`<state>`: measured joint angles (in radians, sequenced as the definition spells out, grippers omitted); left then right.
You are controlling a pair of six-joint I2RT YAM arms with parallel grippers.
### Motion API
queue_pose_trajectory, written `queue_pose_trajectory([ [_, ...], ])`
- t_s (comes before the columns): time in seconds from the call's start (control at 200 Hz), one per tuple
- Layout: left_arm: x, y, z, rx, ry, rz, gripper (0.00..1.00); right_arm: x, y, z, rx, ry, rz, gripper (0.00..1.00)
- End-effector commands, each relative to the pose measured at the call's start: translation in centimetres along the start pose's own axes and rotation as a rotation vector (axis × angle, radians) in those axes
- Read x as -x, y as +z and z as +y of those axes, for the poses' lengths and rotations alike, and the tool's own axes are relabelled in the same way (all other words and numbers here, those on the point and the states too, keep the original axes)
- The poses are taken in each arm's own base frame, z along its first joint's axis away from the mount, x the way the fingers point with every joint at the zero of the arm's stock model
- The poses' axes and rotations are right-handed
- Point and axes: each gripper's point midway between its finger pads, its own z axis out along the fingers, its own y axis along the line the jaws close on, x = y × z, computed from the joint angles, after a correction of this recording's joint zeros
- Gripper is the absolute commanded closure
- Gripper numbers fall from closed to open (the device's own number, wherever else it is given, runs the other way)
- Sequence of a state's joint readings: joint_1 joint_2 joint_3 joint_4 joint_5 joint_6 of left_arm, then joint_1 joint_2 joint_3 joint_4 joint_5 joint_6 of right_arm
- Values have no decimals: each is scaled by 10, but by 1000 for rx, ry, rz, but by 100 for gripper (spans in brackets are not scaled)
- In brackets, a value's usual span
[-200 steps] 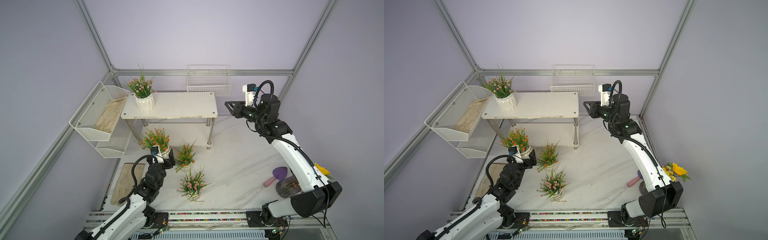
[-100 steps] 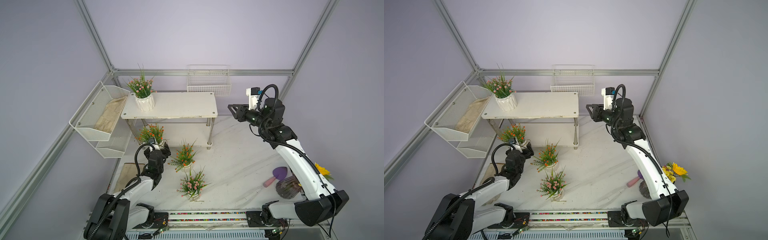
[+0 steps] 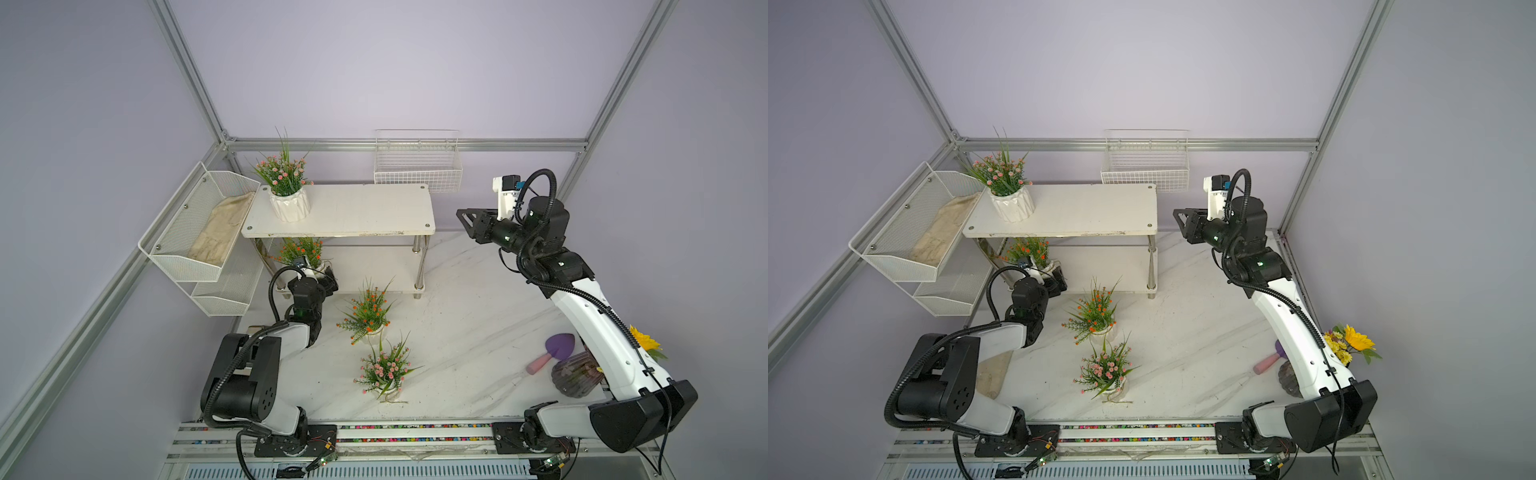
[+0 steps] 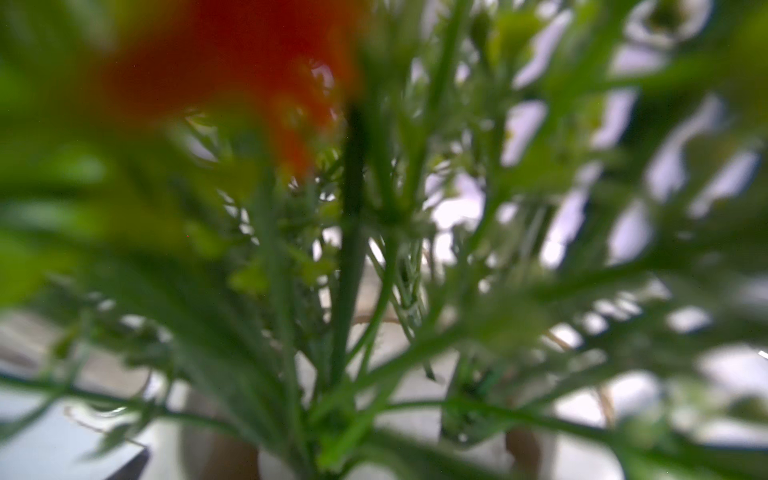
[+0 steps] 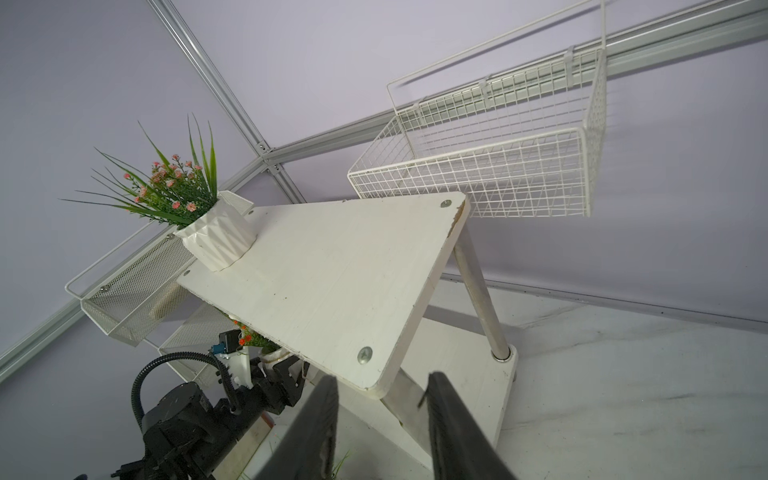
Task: Place the baby's breath potted plants on the rack by color
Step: Place the baby's breath potted plant on the rack.
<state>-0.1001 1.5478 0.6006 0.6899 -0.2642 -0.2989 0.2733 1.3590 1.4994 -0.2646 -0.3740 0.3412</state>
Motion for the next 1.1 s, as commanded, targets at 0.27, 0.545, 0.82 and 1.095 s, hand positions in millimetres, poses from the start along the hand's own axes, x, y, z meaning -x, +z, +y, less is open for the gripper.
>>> queue_pose_trajectory([
  [0.27, 72, 33, -22, -55, -35, -292, 100, -1, -10, -4, -30, -19, -1, 61],
  [0.545, 65, 53, -2, 77, -31, -339, 100, -2, -19, -2, -38, -19, -6, 61],
  [0.82, 52, 61, 13, 177, -22, -266, 88, 0, -28, 1, -42, -19, -15, 60],
  [1.095, 47, 51, 25, 235, -59, -232, 55, 7, -37, 8, -32, -23, -35, 59],
])
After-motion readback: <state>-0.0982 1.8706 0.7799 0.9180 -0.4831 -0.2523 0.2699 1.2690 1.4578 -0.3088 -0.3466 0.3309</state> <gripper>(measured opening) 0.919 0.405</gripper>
